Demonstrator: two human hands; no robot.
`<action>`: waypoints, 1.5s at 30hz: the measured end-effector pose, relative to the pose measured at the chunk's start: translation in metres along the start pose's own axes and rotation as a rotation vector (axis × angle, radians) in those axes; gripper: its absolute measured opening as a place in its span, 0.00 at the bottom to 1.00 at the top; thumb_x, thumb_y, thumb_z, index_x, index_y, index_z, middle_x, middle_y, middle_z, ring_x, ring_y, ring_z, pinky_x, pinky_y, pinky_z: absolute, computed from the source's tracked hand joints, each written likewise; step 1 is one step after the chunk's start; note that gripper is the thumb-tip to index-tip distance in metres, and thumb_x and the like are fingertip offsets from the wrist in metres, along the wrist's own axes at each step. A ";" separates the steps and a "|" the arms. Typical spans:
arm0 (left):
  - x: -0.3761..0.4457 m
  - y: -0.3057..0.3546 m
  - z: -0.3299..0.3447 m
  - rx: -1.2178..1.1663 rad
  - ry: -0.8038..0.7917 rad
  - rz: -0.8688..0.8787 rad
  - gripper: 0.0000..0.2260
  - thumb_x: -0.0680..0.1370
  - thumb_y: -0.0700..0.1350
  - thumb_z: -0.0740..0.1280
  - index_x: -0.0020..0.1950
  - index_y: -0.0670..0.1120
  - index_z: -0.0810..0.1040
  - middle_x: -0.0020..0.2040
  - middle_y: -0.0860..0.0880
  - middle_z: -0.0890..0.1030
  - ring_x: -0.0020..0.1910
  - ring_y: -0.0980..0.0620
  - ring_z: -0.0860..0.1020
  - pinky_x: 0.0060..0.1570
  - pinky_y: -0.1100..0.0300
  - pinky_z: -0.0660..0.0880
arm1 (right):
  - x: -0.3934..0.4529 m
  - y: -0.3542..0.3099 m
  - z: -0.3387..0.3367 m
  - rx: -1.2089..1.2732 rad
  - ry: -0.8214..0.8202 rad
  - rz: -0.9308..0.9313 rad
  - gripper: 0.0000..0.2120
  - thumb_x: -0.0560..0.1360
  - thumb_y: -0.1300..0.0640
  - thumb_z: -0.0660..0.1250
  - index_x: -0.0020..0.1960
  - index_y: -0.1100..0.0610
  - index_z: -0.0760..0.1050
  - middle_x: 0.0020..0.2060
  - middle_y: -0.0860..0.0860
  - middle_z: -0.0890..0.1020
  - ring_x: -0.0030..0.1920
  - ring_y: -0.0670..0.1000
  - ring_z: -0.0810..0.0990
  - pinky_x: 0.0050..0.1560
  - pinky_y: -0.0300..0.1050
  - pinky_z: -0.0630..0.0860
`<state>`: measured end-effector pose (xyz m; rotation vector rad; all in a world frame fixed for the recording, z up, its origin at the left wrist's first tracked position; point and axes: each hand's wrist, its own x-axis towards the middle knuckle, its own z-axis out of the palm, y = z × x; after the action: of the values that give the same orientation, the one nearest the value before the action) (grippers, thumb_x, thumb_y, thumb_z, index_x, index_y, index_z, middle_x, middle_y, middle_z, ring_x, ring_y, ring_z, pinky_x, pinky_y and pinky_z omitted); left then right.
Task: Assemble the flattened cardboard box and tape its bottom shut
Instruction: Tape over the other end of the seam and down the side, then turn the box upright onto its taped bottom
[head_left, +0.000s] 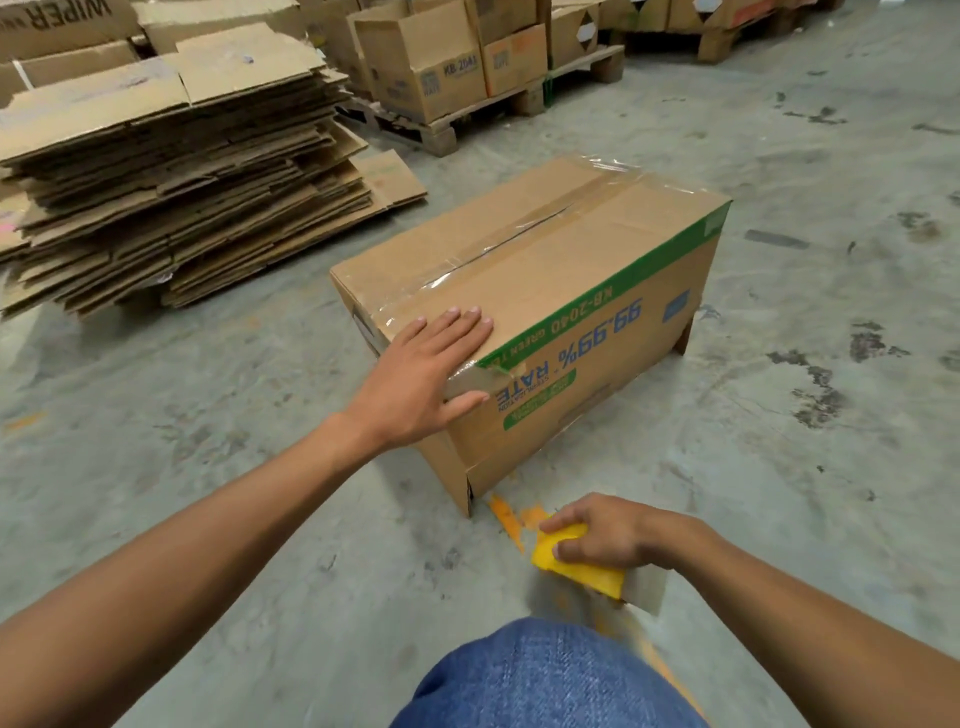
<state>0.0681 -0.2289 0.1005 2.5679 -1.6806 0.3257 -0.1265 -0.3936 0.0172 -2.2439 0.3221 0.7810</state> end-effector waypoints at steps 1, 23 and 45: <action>-0.002 -0.004 0.000 -0.003 0.003 0.019 0.35 0.77 0.65 0.57 0.79 0.51 0.53 0.79 0.51 0.55 0.78 0.50 0.54 0.76 0.49 0.51 | 0.004 -0.002 0.005 -0.080 -0.016 -0.018 0.27 0.77 0.50 0.65 0.75 0.45 0.66 0.75 0.51 0.68 0.71 0.53 0.70 0.67 0.41 0.67; -0.040 -0.076 -0.016 -0.300 -0.040 -0.477 0.38 0.73 0.74 0.42 0.78 0.57 0.56 0.80 0.53 0.52 0.79 0.49 0.47 0.76 0.46 0.42 | 0.054 -0.106 -0.001 -0.672 -0.478 -0.091 0.19 0.79 0.57 0.62 0.69 0.49 0.76 0.61 0.56 0.81 0.51 0.54 0.78 0.48 0.45 0.73; 0.032 -0.156 -0.003 -0.819 0.040 -1.064 0.39 0.73 0.66 0.65 0.77 0.54 0.52 0.68 0.46 0.73 0.57 0.43 0.76 0.57 0.51 0.73 | 0.118 -0.074 -0.303 -0.477 0.689 0.082 0.28 0.78 0.32 0.49 0.75 0.38 0.61 0.77 0.53 0.62 0.75 0.60 0.59 0.70 0.65 0.57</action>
<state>0.2221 -0.1937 0.1206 2.2955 -0.1414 -0.3093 0.1311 -0.5566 0.1527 -2.9274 0.5995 0.0868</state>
